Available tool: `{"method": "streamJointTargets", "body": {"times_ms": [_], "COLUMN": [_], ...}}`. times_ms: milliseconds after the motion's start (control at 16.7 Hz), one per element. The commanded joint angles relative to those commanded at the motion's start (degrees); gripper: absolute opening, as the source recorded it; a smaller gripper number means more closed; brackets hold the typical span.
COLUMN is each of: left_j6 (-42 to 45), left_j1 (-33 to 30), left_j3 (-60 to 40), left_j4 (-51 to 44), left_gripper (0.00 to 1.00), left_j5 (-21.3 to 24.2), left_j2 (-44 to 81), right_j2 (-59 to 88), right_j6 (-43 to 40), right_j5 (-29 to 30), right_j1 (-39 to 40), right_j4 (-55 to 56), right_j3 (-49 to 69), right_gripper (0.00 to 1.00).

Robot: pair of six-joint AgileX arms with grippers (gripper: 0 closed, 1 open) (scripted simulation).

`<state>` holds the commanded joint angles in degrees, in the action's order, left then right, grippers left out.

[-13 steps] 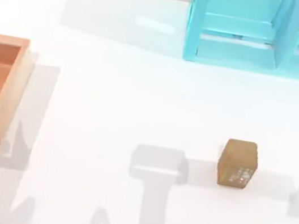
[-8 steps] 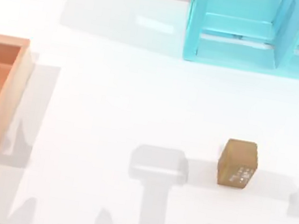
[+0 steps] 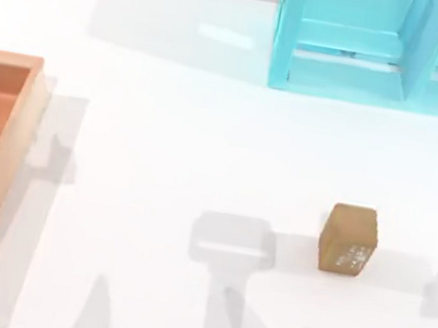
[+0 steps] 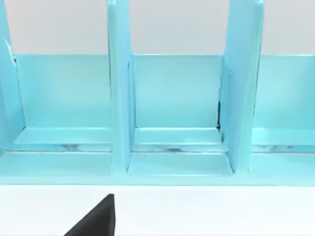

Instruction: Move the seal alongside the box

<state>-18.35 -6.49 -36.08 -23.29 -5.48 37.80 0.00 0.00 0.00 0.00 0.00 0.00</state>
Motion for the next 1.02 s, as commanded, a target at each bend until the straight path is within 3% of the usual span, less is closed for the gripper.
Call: {"method": "streamJointTargets", "body": {"times_ms": [600,1020], "left_j6": [-23.34,-33.57], "left_j1": [-18.82,-36.29], "left_j3": [-62.69,-100.74], "left_j4": [-38.49,-60.0], "left_gripper": [1.0,1.0], "left_j5": [-6.15,-6.27], "left_j2": [67.67,99.0], "right_j2": [0.0,0.0], "right_j6": [0.0,0.0], "right_j5": [0.0,0.0], "right_j1": [0.0,0.0], "right_j4": [0.0,0.0], "right_j3": [0.0,0.0], "right_gripper": [1.0,1.0]}}
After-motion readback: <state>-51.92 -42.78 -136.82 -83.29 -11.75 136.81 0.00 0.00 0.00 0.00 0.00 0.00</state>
